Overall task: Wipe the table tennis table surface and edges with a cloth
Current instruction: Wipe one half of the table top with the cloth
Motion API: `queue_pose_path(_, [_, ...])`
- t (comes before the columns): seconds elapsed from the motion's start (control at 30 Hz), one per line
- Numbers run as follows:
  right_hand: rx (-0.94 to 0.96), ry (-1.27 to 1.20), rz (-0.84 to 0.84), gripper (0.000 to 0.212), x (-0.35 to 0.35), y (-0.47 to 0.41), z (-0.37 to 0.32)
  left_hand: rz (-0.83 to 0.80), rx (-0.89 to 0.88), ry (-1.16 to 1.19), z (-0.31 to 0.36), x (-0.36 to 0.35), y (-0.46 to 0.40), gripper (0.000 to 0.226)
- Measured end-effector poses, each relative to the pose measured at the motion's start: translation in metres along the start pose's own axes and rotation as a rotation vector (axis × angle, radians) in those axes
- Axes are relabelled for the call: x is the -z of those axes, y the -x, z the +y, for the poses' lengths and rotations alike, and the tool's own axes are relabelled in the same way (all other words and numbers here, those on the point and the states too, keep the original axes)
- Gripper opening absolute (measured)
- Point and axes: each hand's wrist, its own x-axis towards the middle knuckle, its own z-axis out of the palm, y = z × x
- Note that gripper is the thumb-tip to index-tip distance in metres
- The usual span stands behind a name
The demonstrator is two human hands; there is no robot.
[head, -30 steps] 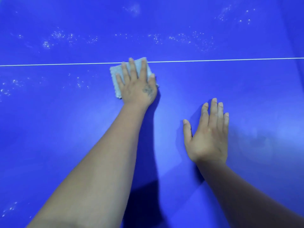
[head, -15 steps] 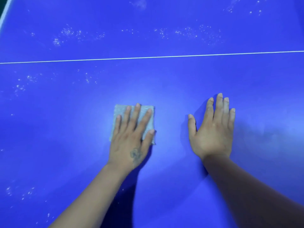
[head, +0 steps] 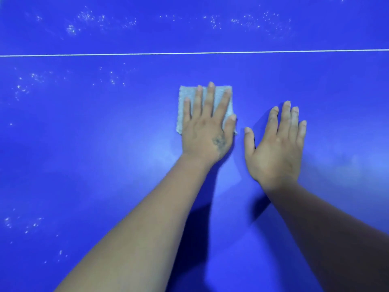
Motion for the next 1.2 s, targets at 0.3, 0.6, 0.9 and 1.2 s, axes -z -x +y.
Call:
queue_pose_path(0.3, [0.026, 0.018, -0.03, 0.087, 0.003, 0.003, 0.001, -0.075, 0.208, 0.039, -0.03, 0.021, 0.164, 0.058])
queue_pose_path(0.6, [0.204, -0.055, -0.08, 0.074, 0.033, 0.119, -0.035, -0.07, 0.473, 0.076, -0.095, 0.038, 0.081, 0.059])
queue_pose_path(0.9, [0.186, -0.087, -0.05, 0.067, 0.024, 0.144, -0.031, -0.022, -0.001, 0.022, -0.03, 0.013, 0.173, 0.057])
queue_pose_path(1.2, [0.188, -0.067, -0.065, 0.068, 0.024, 0.141, -0.029, -0.066, 0.204, -0.049, -0.091, 0.036, 0.252, 0.058])
